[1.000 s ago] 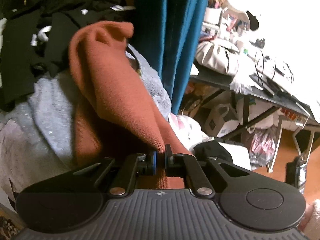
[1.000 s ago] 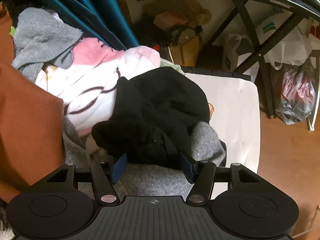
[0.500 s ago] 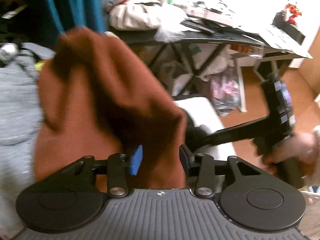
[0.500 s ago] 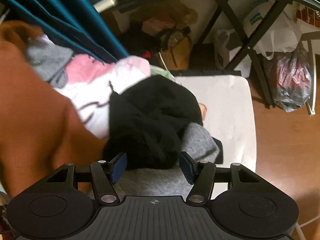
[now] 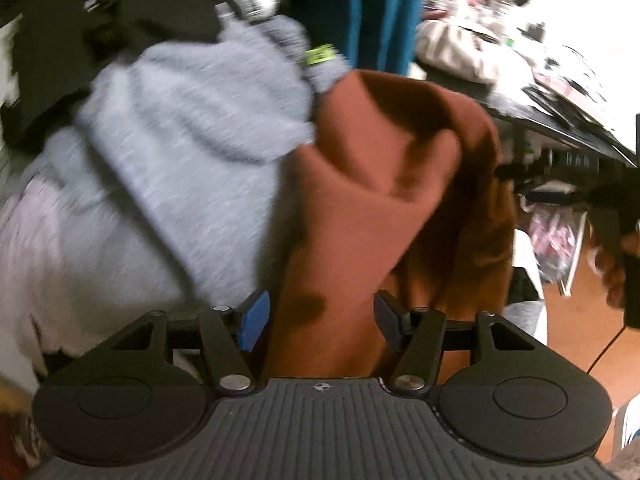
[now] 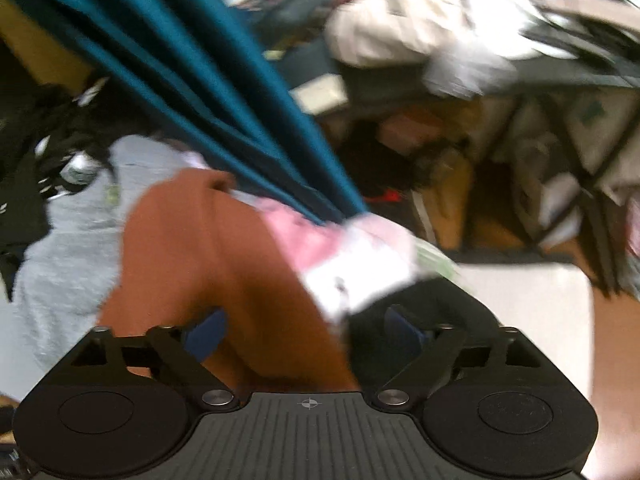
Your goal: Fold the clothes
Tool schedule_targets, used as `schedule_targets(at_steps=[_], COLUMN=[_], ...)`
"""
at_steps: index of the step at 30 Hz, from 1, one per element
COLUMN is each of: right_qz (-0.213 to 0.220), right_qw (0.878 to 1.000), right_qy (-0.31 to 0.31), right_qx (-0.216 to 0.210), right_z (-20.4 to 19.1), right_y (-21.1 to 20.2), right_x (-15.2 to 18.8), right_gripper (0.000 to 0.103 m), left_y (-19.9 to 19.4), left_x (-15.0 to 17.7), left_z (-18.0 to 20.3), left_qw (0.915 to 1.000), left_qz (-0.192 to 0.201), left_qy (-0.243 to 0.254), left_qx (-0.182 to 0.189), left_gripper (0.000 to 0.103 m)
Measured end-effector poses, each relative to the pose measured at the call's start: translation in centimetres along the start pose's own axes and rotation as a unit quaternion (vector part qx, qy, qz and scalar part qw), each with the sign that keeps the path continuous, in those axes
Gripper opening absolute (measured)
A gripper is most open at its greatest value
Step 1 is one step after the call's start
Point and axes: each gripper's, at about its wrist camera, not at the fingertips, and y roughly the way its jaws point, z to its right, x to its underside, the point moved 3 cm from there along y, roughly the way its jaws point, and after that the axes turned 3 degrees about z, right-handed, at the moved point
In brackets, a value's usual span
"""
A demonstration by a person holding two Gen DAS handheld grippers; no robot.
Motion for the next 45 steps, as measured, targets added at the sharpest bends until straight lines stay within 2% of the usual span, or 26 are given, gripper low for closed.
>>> schedule_targets(at_steps=[4, 5, 6, 8, 9, 12, 15, 17, 19, 20, 22, 24, 25, 28, 33, 35, 39, 45], right_qz=[-0.027, -0.036, -0.046, -0.06, -0.062, -0.046, -0.02, -0.005, -0.022, -0.036, -0.039, -0.036, -0.031, -0.027, -0.027, -0.033, -0.06, -0.078], right_qw=[0.998, 0.997, 0.997, 0.995, 0.994, 0.996, 0.998, 0.995, 0.993, 0.993, 0.992, 0.992, 0.992, 0.994, 0.993, 0.993, 0.99, 0.988], right_qy=[-0.058, -0.063, -0.067, -0.082, -0.089, -0.075, -0.033, 0.0, 0.017, 0.024, 0.015, 0.002, -0.006, -0.012, -0.033, -0.041, -0.05, -0.003], right_qx=[-0.007, -0.009, -0.014, -0.017, -0.009, 0.005, 0.058, 0.098, 0.113, 0.113, 0.116, 0.121, 0.12, 0.107, 0.111, 0.109, 0.114, 0.133], right_z=[-3.2, -3.7, -4.0, -4.4, -4.3, -3.0, 0.1, 2.6, 4.3, 4.9, 4.9, 4.7, 4.5, 4.2, 4.0, 3.9, 3.8, 5.9], right_y=[3.8, 4.9, 5.7, 6.9, 7.2, 7.4, 7.5, 7.5, 8.1, 8.5, 8.0, 7.4, 6.8, 5.1, 1.7, 0.8, 0.1, -1.1], right_x=[-1.4, -1.6, -1.8, -2.2, -2.5, -3.8, -5.4, -6.3, -6.3, -6.0, -5.4, -4.7, -4.3, -3.1, 0.0, 1.4, 4.5, 7.6], right_gripper=[0.093, 0.084, 0.063, 0.032, 0.023, 0.015, 0.013, 0.013, 0.014, 0.018, 0.033, 0.066, 0.069, 0.07, 0.086, 0.092, 0.092, 0.092], left_y=[-1.0, -1.2, -1.4, -1.7, -1.7, -1.6, -1.3, -1.1, -0.8, -0.6, -0.1, 0.3, 0.4, 0.9, 1.2, 1.2, 1.1, 0.8], left_x=[1.3, 1.6, 1.8, 2.0, 2.1, 2.3, 2.2, 2.2, 2.0, 2.0, 1.9, 1.7, 1.6, 1.1, 0.1, -0.2, -0.4, 0.0], left_z=[-2.2, -2.8, -3.2, -4.0, -4.2, -4.8, -4.7, -4.3, -3.9, -3.7, -3.5, -3.3, -3.3, -3.3, -3.0, -3.0, -3.3, -3.0], left_qw=[0.9989, 0.9982, 0.9976, 0.9962, 0.9957, 0.9944, 0.9949, 0.9956, 0.9961, 0.9963, 0.9968, 0.9972, 0.9972, 0.9973, 0.9978, 0.9977, 0.9974, 0.9981], left_qz=[0.005, 0.007, 0.008, 0.009, 0.009, 0.008, 0.006, 0.005, 0.003, 0.001, -0.003, -0.006, -0.007, -0.007, 0.006, 0.01, 0.013, 0.01], left_qy=[-0.041, -0.051, -0.061, -0.075, -0.081, -0.094, -0.09, -0.083, -0.078, -0.076, -0.072, -0.066, -0.066, -0.065, -0.051, -0.046, -0.046, -0.048], left_qx=[-0.024, -0.029, -0.034, -0.042, -0.044, -0.048, -0.046, -0.045, -0.041, -0.04, -0.036, -0.035, -0.034, -0.032, -0.043, -0.049, -0.054, -0.037], left_gripper=[0.063, 0.063, 0.063, 0.064, 0.064, 0.064, 0.064, 0.064, 0.064, 0.065, 0.066, 0.067, 0.067, 0.067, 0.078, 0.079, 0.079, 0.079])
